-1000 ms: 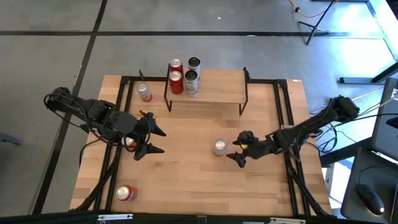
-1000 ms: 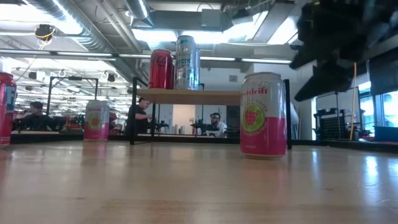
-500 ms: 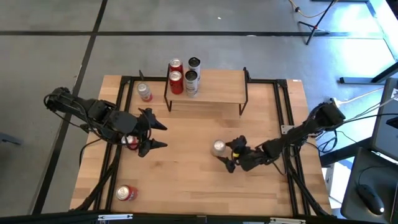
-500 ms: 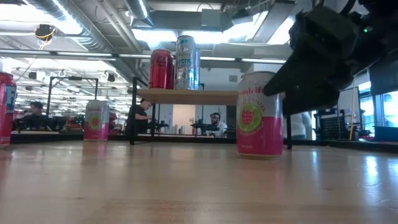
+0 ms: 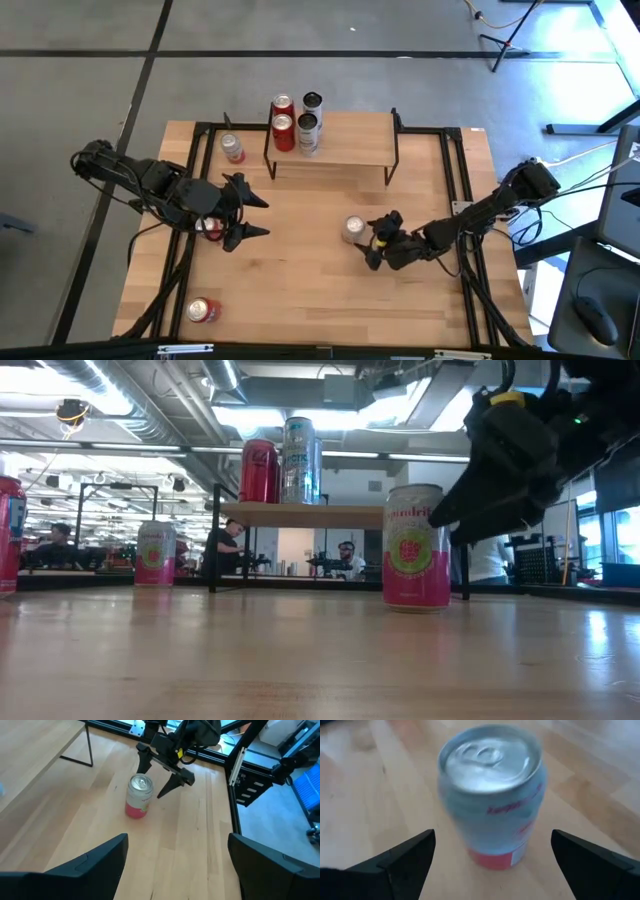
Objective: Place canned beverage on shelf
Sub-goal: Put the bottom pink soda can on the shelf
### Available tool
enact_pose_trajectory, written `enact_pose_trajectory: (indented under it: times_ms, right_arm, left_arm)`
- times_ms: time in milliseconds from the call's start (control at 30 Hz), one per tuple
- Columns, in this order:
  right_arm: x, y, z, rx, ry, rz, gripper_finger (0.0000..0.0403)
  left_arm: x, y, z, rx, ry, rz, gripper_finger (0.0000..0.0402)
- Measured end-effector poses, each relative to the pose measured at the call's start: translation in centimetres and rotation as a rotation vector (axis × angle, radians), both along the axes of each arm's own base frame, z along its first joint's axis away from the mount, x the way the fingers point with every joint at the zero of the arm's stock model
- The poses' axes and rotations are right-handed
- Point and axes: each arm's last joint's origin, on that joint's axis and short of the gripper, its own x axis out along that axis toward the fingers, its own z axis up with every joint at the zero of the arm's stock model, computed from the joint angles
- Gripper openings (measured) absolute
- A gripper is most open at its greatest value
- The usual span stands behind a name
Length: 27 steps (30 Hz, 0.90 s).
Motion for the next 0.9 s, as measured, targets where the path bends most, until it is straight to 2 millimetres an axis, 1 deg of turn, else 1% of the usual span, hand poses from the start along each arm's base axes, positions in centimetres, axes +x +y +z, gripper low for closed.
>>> enact_pose_trajectory:
  times_ms: [167,367,467,600,767,900]
  right_arm:
    - [0.1,0.1,0.1,0.047,0.001,0.035,0.0383]
    - [0.6,-1.0,0.1,0.065,-0.019,-0.047,0.0383]
    - [0.6,-1.3,0.0,0.05,-0.002,-0.05,0.0384]
    - [0.6,-1.4,0.0,0.035,-0.01,-0.051,0.0398]
    - [0.6,-1.5,0.1,0.005,-0.029,-0.078,0.0399]
    - [0.6,-1.5,0.1,-0.003,-0.032,-0.086,0.0392]
  left_arm:
    - [0.0,0.0,0.0,0.001,0.0,0.0,0.033]
    - [0.0,0.0,0.0,0.007,-0.002,0.006,0.033]
    - [0.0,0.0,0.0,0.007,-0.002,0.006,0.033]
    - [0.0,0.0,0.0,0.007,-0.002,0.007,0.033]
    - [0.0,0.1,0.0,0.009,-0.002,0.008,0.033]
    - [0.0,0.1,0.0,0.051,-0.005,-0.019,0.033]
